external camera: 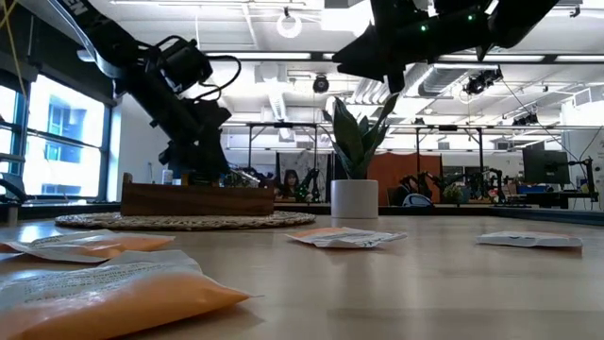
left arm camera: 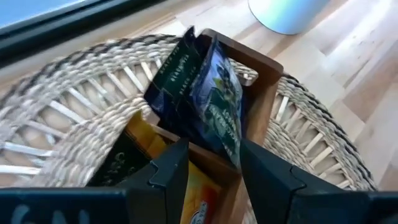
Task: Pick & Place Tea
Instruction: Put the black tea bag into the right section of the wooden organizer
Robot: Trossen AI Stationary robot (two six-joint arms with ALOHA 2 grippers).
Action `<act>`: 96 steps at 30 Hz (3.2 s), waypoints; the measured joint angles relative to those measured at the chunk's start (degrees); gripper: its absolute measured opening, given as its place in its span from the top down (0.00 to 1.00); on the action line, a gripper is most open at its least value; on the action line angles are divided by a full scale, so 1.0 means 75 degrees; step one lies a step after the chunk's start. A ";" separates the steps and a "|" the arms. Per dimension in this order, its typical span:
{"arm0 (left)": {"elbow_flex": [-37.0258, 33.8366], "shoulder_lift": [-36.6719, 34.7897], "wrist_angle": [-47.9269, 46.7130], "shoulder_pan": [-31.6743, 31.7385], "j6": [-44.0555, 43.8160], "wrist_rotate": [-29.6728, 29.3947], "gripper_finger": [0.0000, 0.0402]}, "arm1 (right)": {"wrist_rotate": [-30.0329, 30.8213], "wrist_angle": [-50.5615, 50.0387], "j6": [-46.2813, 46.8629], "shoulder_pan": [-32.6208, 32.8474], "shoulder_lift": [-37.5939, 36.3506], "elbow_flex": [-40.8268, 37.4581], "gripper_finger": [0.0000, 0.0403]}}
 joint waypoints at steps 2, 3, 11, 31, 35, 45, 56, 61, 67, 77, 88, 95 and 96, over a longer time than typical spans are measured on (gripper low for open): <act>0.0007 0.0203 0.0037 -0.0009 -0.0030 0.0042 0.64 | 0.0000 0.0026 0.0003 0.0000 0.0002 0.0000 0.67; 0.0000 0.0273 0.0001 -0.0006 -0.0035 0.0038 0.64 | 0.0000 0.0027 0.0008 0.0000 0.0005 0.0000 0.67; 0.0006 0.0682 0.0451 -0.0015 -0.0040 0.0245 0.64 | 0.0017 0.0032 0.0011 0.0000 0.0008 0.0000 0.67; 0.0006 0.0675 0.0586 -0.0015 -0.0038 0.0671 0.64 | 0.0015 0.0030 0.0010 0.0000 0.0010 0.0000 0.67; 0.0006 0.0669 0.0813 -0.0015 0.0006 0.0806 0.64 | 0.0015 0.0030 0.0010 0.0000 0.0010 0.0000 0.67; 0.0006 0.0669 0.0846 -0.0006 0.0049 0.0825 0.85 | 0.0015 0.0030 0.0010 0.0000 0.0010 0.0000 0.67; 0.0581 0.0335 0.0095 -0.0012 0.0398 0.1639 0.99 | 0.0015 0.0033 0.0010 0.0000 0.0010 0.0000 0.67; 0.1858 0.0334 -0.2318 0.0003 0.1335 0.0810 1.00 | 0.0013 0.0030 0.0010 0.0000 0.0013 0.0000 0.67; 0.3690 0.0691 -0.5112 0.0000 0.2329 0.0483 1.00 | 0.0014 0.0030 -0.0007 0.0000 0.0013 0.0000 0.67; 0.5299 0.1857 -0.7344 0.0000 0.3444 0.1204 1.00 | 0.0012 0.0030 -0.0006 0.0000 0.0013 0.0000 0.67; 0.5310 0.2745 -0.7095 0.0006 0.3696 0.0996 1.00 | 0.0012 0.0030 -0.0010 0.0000 0.0013 0.0000 0.67; 0.5310 0.2753 -0.6798 0.0000 0.3876 0.0411 1.00 | 0.0012 0.0030 -0.0013 0.0000 0.0013 0.0000 0.67; 0.5310 0.2753 -0.6814 0.0000 0.3882 0.0329 1.00 | 0.0012 0.0028 -0.0013 0.0000 0.0013 0.0000 0.67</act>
